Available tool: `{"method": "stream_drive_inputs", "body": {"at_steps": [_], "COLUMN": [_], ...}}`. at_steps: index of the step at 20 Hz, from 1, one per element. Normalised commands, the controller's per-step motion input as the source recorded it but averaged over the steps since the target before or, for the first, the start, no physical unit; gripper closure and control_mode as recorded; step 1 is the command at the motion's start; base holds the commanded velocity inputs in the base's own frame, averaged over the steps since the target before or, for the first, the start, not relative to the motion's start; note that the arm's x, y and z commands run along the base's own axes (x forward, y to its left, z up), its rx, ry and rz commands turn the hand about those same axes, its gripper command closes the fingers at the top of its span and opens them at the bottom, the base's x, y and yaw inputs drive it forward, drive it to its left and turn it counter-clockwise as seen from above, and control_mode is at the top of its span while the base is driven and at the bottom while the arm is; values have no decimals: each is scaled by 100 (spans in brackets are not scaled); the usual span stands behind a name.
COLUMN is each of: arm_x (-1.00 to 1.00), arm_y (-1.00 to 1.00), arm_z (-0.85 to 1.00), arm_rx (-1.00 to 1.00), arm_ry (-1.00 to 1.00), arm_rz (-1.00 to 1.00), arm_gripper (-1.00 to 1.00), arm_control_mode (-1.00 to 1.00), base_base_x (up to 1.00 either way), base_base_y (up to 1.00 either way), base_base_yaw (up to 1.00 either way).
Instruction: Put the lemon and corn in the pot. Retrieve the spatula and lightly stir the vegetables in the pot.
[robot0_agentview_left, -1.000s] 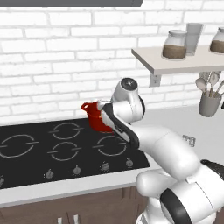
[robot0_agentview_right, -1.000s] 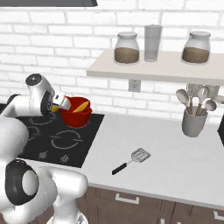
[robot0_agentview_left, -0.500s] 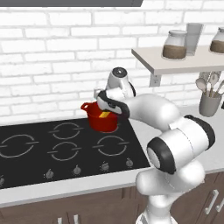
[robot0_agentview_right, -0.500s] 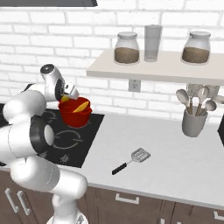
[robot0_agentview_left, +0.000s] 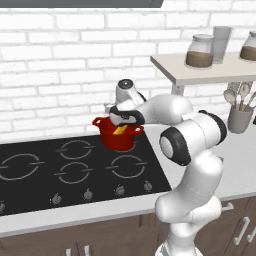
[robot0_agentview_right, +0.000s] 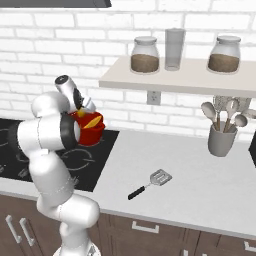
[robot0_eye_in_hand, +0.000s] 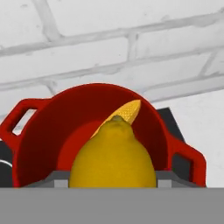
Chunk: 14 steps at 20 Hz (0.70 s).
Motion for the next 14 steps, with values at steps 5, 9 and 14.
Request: {"method": "stream_drive_inputs", "body": {"at_steps": [5, 9, 14], "arm_x": [35, 12, 8], "arm_y": [0, 0, 0], "arm_z": [-43, -38, -42], "arm_rx": [-6, -3, -1], "arm_ry": [4, 1, 0], "arm_rz": [-6, -5, -3], "arm_gripper": [100, 100, 100], "arm_control_mode": [-100, -100, -100], "base_base_x": [0, 0, 0], "base_base_y": [0, 0, 0], "base_base_yaw": [0, 0, 0]}}
